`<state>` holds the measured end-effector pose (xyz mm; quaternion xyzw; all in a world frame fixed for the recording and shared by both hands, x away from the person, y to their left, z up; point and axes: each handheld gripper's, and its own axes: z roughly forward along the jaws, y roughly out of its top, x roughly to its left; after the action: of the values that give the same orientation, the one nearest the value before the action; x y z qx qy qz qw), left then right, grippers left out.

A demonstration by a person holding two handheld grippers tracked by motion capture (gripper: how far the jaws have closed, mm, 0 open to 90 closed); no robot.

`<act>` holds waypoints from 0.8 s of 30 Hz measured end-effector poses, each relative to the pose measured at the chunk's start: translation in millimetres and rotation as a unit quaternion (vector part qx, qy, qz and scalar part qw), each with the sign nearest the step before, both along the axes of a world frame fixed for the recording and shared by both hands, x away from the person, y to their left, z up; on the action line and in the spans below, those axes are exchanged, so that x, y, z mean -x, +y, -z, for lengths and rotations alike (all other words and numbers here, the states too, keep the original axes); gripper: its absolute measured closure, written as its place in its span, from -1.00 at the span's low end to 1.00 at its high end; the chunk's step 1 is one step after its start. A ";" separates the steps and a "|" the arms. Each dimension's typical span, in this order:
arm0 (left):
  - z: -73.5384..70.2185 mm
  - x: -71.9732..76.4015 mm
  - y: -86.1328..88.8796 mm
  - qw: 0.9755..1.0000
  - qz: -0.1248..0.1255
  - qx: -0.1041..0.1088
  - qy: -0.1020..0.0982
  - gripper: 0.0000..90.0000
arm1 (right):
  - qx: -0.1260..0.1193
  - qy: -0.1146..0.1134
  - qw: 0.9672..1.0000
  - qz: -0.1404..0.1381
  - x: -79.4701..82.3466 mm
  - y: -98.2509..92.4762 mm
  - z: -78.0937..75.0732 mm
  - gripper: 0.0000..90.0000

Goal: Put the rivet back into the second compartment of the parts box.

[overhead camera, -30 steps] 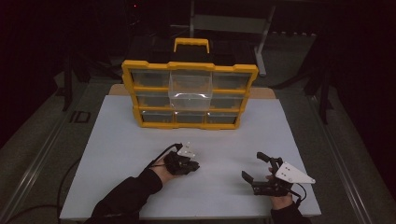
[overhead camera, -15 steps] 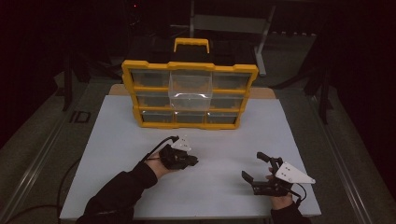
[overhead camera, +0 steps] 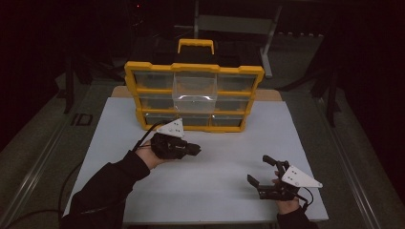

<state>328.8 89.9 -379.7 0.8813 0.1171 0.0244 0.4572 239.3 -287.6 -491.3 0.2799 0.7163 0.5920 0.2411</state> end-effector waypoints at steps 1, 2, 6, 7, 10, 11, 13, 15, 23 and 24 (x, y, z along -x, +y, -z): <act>-6.6 0.0 1.0 1.000 0.003 0.004 -0.002 0.84 | -0.001 0.001 1.000 0.001 -0.1 0.1 0.1 -0.79; -13.2 -0.1 1.7 1.000 0.002 0.008 -0.005 0.84 | 0.000 0.001 1.000 0.001 -0.1 0.1 0.2 -0.79; -39.4 -2.4 5.2 1.000 0.011 0.021 -0.017 0.84 | -0.001 0.001 1.000 0.001 -0.1 0.0 0.1 -0.79; -46.0 -2.9 6.2 0.999 0.016 0.026 -0.019 0.84 | 0.000 -0.001 1.000 0.000 -0.3 -0.2 0.1 -0.79; -65.9 -4.1 8.0 0.999 0.023 0.038 -0.027 0.84 | -0.001 -0.001 1.000 0.001 -0.4 -0.4 0.1 -0.79; -72.4 -5.0 8.8 0.998 0.025 0.042 -0.031 0.84 | -0.001 -0.001 1.000 0.001 -0.4 -0.3 0.2 -0.79; -84.4 -6.8 9.5 0.998 0.027 0.041 -0.039 0.84 | -0.002 0.001 1.000 0.002 -1.0 -0.7 0.7 -0.79; -94.6 -8.7 10.5 0.997 0.031 0.048 -0.044 0.84 | -0.003 0.004 1.000 0.003 -1.5 -0.8 1.3 -0.79; -129.8 -20.2 19.0 0.996 0.021 0.062 -0.058 0.84 | -0.003 0.002 1.000 0.003 -0.6 -1.0 0.0 -0.79; -134.5 -21.7 20.6 0.996 0.020 0.064 -0.060 0.84 | -0.003 0.001 1.000 0.003 -0.5 -0.7 0.0 -0.79</act>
<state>350.5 110.5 -245.2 0.8491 0.0734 0.0610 0.5195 239.9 -288.3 -491.3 0.2834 0.7142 0.5930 0.2408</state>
